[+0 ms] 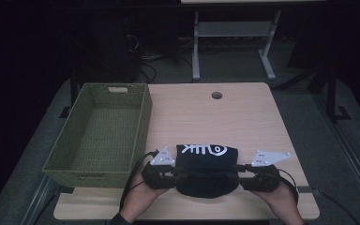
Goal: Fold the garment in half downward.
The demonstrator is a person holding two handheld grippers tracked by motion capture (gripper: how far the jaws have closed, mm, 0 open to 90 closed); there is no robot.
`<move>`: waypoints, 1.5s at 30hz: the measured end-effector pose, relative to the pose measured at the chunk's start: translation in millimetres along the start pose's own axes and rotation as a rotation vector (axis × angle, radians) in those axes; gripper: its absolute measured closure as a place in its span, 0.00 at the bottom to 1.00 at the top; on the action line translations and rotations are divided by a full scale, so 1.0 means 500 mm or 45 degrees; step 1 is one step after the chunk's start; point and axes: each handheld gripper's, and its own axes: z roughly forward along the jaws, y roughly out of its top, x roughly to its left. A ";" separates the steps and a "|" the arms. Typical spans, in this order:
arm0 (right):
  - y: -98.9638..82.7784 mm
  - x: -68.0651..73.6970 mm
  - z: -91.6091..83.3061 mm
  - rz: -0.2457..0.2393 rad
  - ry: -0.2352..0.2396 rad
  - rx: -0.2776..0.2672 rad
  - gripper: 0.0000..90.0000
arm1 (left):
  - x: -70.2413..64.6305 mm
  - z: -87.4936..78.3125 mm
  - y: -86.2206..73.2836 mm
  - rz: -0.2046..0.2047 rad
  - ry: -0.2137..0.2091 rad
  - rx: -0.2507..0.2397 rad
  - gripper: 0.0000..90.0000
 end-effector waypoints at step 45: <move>-0.038 0.008 0.077 -0.023 0.075 0.169 1.00 | 0.131 0.164 0.064 -0.087 0.099 0.158 1.00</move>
